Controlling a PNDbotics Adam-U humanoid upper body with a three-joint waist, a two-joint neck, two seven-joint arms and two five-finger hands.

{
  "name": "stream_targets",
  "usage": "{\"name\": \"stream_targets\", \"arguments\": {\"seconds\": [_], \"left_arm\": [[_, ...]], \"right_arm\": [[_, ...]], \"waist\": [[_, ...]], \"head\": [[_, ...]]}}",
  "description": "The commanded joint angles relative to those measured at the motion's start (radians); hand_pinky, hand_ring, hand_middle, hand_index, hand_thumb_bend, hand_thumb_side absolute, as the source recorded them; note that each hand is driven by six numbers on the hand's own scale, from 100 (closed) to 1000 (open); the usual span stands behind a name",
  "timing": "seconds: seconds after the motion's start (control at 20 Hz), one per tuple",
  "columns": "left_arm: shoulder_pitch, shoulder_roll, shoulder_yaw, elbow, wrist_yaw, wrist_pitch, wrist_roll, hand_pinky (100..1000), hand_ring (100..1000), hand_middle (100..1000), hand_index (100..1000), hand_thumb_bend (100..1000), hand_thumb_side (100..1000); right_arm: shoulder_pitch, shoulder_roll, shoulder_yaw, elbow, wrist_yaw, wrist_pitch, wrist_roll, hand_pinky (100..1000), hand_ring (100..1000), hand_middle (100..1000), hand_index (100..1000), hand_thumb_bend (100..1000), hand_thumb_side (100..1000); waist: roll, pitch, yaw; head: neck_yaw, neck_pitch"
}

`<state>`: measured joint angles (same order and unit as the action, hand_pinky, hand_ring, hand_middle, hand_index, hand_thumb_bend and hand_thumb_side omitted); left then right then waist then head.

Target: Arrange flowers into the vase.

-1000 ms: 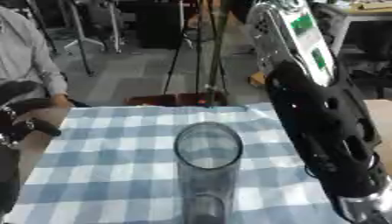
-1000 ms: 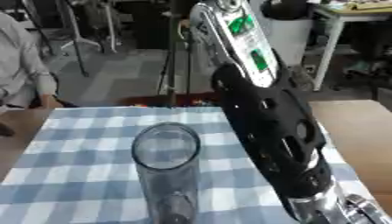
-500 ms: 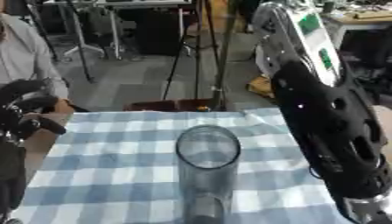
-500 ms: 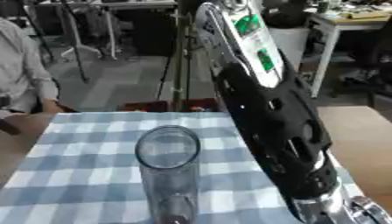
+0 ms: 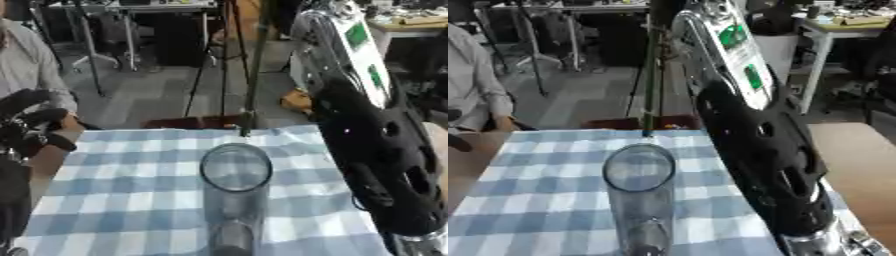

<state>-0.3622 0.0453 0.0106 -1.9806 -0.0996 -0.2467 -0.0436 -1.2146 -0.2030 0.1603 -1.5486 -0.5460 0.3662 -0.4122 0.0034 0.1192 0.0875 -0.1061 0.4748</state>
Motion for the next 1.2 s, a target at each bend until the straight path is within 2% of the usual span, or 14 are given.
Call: {"name": "stream_targets", "arguments": {"seconds": [0.05, 0.55, 1.2], "left_arm": [[-0.010, 0.016, 0.005, -0.019, -0.006, 0.001, 0.004, 485, 729, 772, 856, 100, 1000], [-0.008, 0.013, 0.007, -0.019, -0.006, -0.001, 0.007, 486, 729, 771, 856, 100, 1000], [-0.004, 0.007, 0.007, -0.019, -0.007, 0.002, 0.007, 484, 729, 771, 855, 100, 1000]], "right_arm": [[-0.011, -0.001, -0.007, -0.032, -0.009, 0.004, -0.008, 211, 321, 100, 100, 100, 154], [0.023, 0.009, -0.005, -0.054, -0.009, 0.013, -0.011, 210, 320, 100, 100, 100, 152], [0.068, 0.023, -0.008, -0.065, -0.002, 0.028, 0.010, 217, 323, 100, 100, 100, 153]], "waist": [[0.001, -0.019, 0.001], [-0.004, -0.025, 0.003], [-0.001, -0.018, 0.012]], "head": [[0.004, 0.007], [0.005, 0.014], [0.006, 0.016]]}}
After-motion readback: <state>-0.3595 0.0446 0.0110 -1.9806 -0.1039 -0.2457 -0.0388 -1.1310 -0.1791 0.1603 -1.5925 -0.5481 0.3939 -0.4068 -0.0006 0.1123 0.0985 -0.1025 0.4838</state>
